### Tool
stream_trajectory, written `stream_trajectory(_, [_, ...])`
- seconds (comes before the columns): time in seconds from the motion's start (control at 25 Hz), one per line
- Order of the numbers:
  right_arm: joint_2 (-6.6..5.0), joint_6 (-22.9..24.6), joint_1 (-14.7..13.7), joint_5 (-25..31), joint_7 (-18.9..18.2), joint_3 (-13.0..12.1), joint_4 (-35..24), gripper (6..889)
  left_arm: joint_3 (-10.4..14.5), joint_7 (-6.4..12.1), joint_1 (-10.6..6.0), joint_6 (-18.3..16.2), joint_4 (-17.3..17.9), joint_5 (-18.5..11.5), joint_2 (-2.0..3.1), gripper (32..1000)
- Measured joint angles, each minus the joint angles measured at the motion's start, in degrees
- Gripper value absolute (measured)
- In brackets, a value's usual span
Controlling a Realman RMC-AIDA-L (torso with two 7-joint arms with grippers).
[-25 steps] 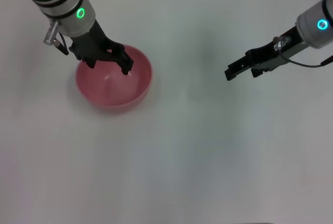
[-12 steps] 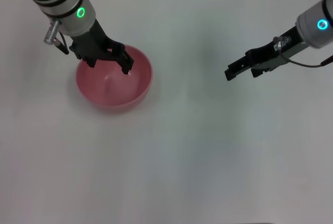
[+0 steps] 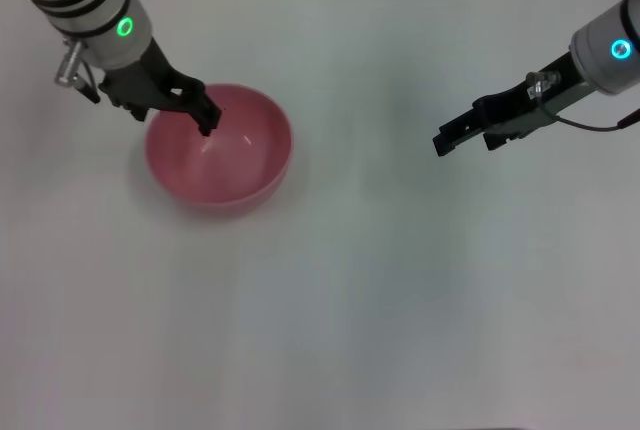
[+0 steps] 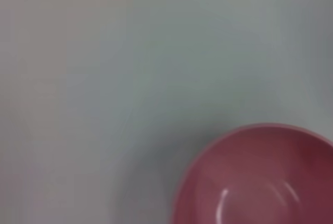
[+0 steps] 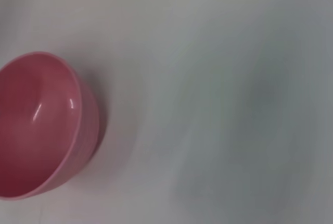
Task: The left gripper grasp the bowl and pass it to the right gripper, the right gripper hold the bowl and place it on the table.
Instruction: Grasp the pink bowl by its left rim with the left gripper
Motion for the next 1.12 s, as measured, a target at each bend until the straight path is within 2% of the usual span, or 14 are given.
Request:
stream_trajectory(0.16, [0.0, 0.0, -0.02, 0.0, -0.06, 0.0, 0.0, 847, -0.03, 0.02, 1.2, 1.27, -0.25, 2.13, 0.0, 856])
stream_trajectory(0.44, [0.0, -0.61, -0.04, 0.0, -0.25, 0.0, 0.17, 847, -0.36, 0.29, 3.9, 3.83, -0.72, 1.86, -0.04, 850])
stream_trajectory(0.48, [0.0, -0.66, -0.04, 0.0, -0.4, 0.0, 0.18, 847, -0.92, 0.66, 4.19, 4.2, -0.98, 1.77, -0.12, 850])
stream_trajectory(0.6, [0.0, -0.96, -0.05, 0.0, -0.77, 0.01, 0.22, 847, -4.79, 2.99, 4.45, 5.96, -3.54, 1.3, -0.37, 847])
stream_trajectory(0.8, [0.15, -1.25, -0.04, 0.0, -1.26, 0.0, 0.3, 847, -9.84, 6.54, 4.55, 9.68, -8.73, -1.02, -0.08, 843])
stream_trajectory(1.12, [0.32, -1.5, -0.04, 0.0, -1.56, 0.0, 0.36, 846, -10.3, 7.79, 5.22, 11.6, -9.42, -1.17, -0.18, 837])
